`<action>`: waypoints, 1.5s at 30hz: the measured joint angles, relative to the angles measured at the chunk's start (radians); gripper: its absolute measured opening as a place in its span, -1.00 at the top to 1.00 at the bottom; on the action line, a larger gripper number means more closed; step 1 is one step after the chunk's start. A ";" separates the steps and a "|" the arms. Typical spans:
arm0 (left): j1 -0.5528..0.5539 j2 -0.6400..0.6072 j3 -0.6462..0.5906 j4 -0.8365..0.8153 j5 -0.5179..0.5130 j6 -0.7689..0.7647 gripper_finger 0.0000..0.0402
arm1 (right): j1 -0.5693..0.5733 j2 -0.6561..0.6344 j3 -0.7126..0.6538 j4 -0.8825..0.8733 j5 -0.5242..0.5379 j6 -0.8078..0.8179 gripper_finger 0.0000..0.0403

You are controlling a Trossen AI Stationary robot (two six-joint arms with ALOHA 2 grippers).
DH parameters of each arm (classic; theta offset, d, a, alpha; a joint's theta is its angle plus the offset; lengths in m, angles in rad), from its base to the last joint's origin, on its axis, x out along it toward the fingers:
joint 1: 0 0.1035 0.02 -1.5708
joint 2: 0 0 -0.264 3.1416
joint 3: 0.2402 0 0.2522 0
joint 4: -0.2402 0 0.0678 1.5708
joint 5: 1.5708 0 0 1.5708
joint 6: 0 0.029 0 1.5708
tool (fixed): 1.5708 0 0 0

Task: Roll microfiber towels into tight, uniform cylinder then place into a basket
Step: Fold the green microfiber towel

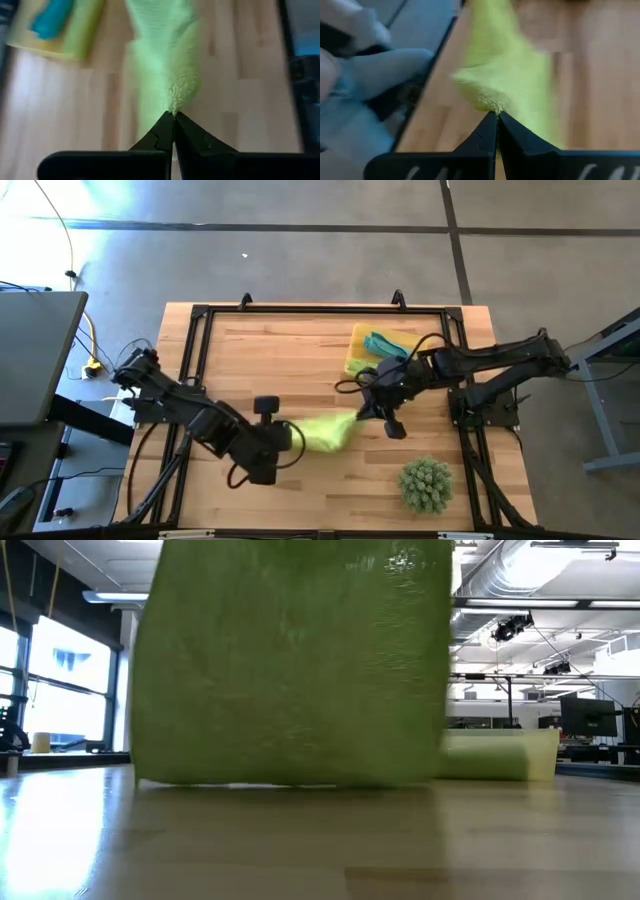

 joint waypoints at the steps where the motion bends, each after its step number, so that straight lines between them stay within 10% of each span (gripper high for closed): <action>1: -0.006 -0.010 0.000 -0.018 -0.040 -0.006 1.00 | 0.001 0.000 0.015 -0.016 0.048 -0.008 1.00; 8: 0.006 -0.075 0.000 -0.215 -0.460 -0.110 1.00 | -0.009 0.000 0.091 -0.039 0.656 -0.207 1.00; 13: 0.081 -0.091 0.000 -0.300 -0.594 -0.109 1.00 | -0.074 0.000 0.091 -0.007 0.851 -0.321 1.00; 23: 0.232 -0.105 -0.001 -0.335 -0.633 -0.080 1.00 | -0.200 0.000 0.091 0.134 0.861 -0.438 1.00; 32: 0.173 -0.112 -0.156 -0.298 -0.374 -0.308 1.00 | -0.159 0.116 0.071 -0.153 0.656 -0.065 1.00; 45: -0.084 -0.083 -0.658 0.486 -0.098 -0.549 1.00 | 0.100 0.300 -0.312 0.379 0.471 0.136 1.00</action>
